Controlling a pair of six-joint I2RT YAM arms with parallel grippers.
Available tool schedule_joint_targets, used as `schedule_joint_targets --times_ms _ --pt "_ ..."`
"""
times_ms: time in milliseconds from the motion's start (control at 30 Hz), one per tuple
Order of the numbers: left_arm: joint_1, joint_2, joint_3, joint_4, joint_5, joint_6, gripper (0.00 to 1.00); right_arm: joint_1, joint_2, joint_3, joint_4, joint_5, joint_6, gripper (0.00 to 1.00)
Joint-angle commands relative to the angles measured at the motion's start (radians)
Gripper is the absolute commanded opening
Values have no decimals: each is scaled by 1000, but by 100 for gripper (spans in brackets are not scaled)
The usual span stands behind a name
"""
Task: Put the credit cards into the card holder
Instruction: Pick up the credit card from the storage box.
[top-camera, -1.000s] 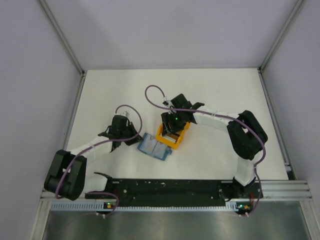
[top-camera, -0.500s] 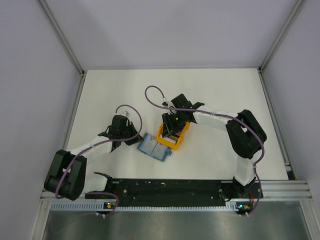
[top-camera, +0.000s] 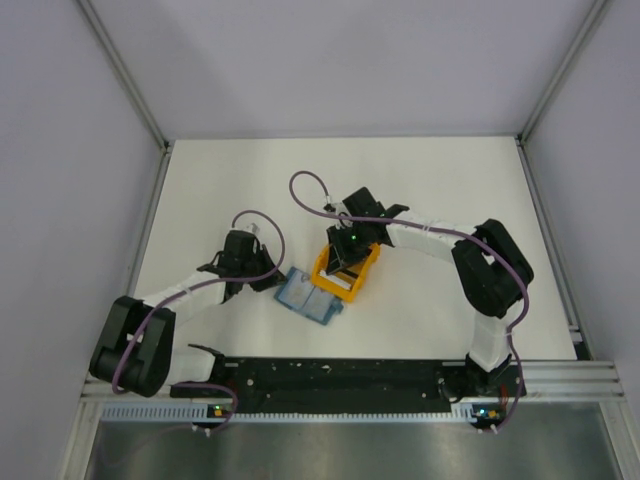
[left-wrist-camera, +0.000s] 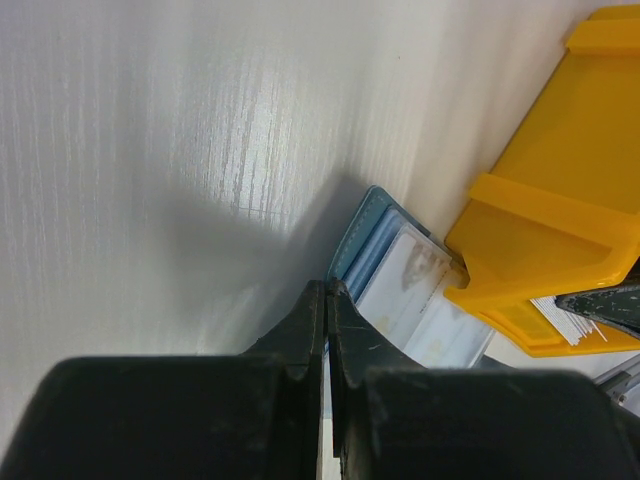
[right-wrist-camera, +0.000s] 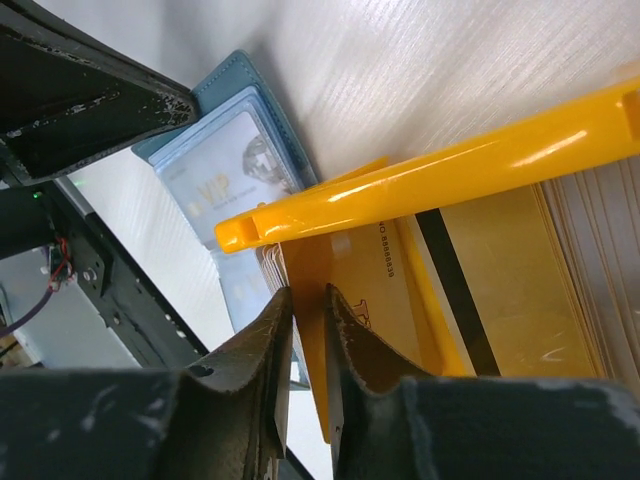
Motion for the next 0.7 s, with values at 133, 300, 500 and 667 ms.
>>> schedule_joint_targets --times_ms 133,300,500,667 --pt "5 1 16 48 3 -13 0 -17 -28 40 -3 -35 4 3" --pt "5 -2 17 48 1 -11 0 -19 -32 39 -3 -29 3 0" --pt "5 -4 19 43 1 -11 0 -19 -51 39 -4 -8 -5 0" --pt "5 1 21 46 4 -9 0 -20 -62 46 -9 -25 -8 0"
